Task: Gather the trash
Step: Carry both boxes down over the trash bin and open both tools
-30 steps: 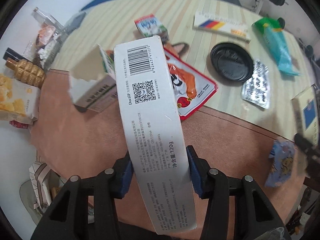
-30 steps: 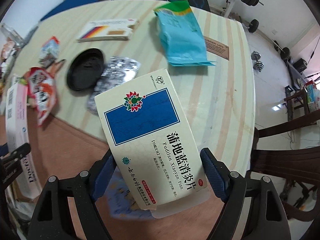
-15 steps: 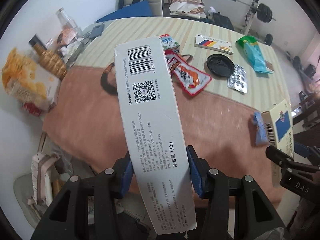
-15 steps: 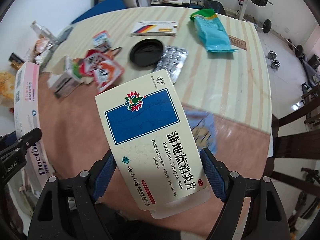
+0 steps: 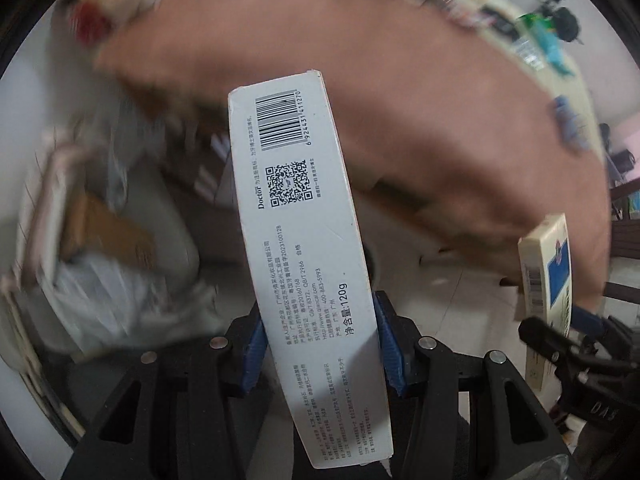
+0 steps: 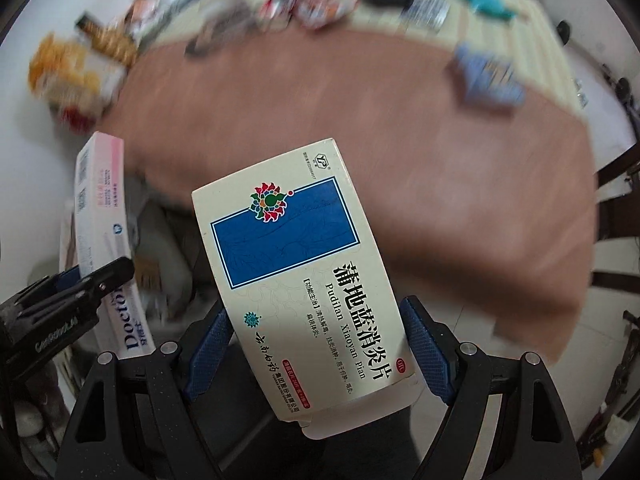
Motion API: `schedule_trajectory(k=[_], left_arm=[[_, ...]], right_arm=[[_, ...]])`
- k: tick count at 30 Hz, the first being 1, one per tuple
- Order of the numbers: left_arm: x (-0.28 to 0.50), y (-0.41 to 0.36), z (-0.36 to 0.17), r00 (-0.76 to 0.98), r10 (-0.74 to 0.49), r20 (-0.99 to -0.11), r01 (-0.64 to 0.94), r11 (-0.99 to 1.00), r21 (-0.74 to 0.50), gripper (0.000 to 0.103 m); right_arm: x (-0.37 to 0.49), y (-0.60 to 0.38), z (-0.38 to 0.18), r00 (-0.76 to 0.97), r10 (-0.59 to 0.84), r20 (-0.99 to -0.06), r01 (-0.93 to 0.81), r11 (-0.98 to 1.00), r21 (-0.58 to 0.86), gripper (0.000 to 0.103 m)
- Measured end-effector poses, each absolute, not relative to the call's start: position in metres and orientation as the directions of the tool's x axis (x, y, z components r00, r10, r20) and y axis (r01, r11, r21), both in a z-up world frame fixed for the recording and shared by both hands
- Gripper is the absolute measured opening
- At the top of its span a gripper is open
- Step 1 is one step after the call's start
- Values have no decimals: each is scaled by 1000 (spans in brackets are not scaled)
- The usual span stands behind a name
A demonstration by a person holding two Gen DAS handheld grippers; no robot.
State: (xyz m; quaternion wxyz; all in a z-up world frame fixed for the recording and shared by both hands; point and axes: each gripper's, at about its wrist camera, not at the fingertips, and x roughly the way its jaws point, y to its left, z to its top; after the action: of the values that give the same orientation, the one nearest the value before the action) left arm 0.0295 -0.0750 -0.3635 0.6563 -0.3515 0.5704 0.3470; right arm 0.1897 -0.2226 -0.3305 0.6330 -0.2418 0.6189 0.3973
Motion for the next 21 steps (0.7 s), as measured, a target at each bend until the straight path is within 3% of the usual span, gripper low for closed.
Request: schedule_trajectory(k=[8,16,17,18,20,21], left_arm=[[19,-64,-533,92,-138,-986,-897,419,-143,46],[37,-50,-696,116,-292,-950,-908,357,-220,49],[39,-48,-710,112,-295,-949,-908,357,-218,59],[40,-46,-721,102,-293,-951,-910,359,-208,79],[39,-41,-734,99,-277,-956,-915,353,-197,98],[35,-41,-741,87,-272,-958,-918,351,-183,98]], right_arm=[[150,-238,-498,-181,28,-983,-823,544,167,84],[157,-238,-678,-235,-60,-970,-792,590,155,84],[158,-235,-699,-236,-64,-970,-793,589,155,84],[159,-231,-713,-240,-67,-969,-793,589,156,84],[162,-224,-749,-265,-71,-962,-785,596,172,84],[161,-224,-763,-273,-76,-959,-781,599,175,85]])
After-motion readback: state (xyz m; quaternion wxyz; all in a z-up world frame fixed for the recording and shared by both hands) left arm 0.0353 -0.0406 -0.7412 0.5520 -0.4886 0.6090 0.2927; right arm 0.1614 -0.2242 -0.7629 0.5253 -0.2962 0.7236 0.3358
